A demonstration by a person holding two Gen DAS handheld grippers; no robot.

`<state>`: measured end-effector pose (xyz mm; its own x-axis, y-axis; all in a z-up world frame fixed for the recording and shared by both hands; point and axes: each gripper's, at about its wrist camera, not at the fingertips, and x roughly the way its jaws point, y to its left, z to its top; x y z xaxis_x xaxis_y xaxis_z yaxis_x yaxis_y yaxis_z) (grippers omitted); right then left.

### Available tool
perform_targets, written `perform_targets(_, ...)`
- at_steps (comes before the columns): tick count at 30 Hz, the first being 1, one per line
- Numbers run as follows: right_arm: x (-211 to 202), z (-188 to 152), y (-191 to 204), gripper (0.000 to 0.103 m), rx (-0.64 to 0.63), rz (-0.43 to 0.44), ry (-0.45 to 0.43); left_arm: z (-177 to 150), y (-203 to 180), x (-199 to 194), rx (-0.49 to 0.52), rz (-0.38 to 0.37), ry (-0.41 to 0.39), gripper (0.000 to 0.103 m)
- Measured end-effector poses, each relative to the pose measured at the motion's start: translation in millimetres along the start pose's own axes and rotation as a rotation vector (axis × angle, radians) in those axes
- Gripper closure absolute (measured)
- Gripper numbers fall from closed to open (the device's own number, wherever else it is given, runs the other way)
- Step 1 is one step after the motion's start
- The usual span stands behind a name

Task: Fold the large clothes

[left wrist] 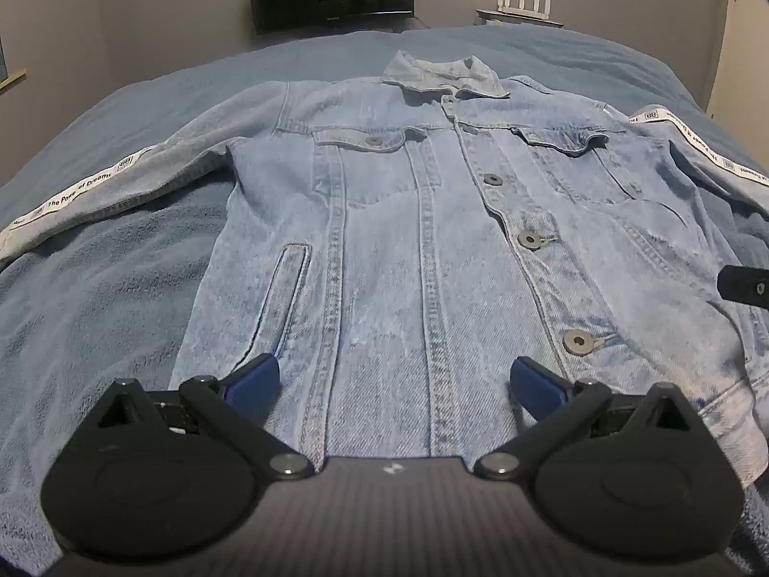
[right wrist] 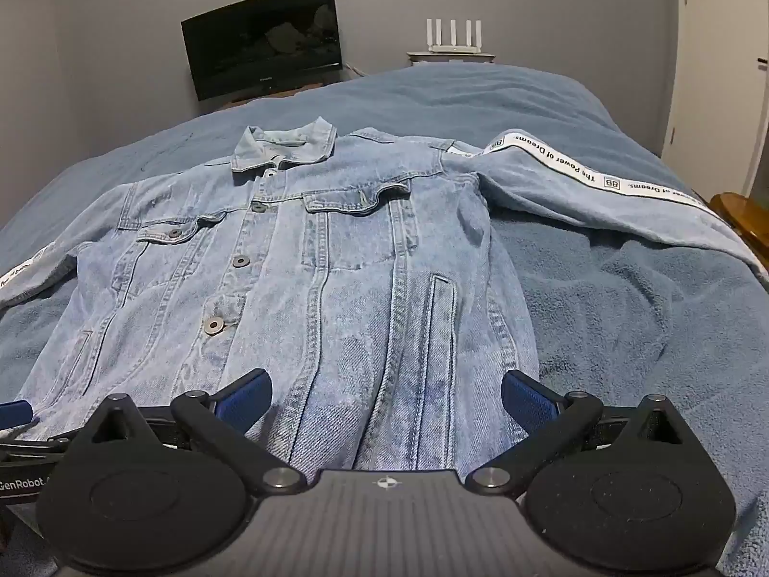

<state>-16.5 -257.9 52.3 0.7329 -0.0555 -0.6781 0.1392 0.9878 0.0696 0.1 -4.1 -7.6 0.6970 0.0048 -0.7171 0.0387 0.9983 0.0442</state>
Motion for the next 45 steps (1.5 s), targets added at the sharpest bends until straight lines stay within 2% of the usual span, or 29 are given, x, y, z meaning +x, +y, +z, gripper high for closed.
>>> perform_targets(45, 6.7, 3.4, 2.0, 0.000, 0.007, 0.004, 0.014, 1.2, 3.0, 2.0, -0.003, -0.002, 0.017, 0.000)
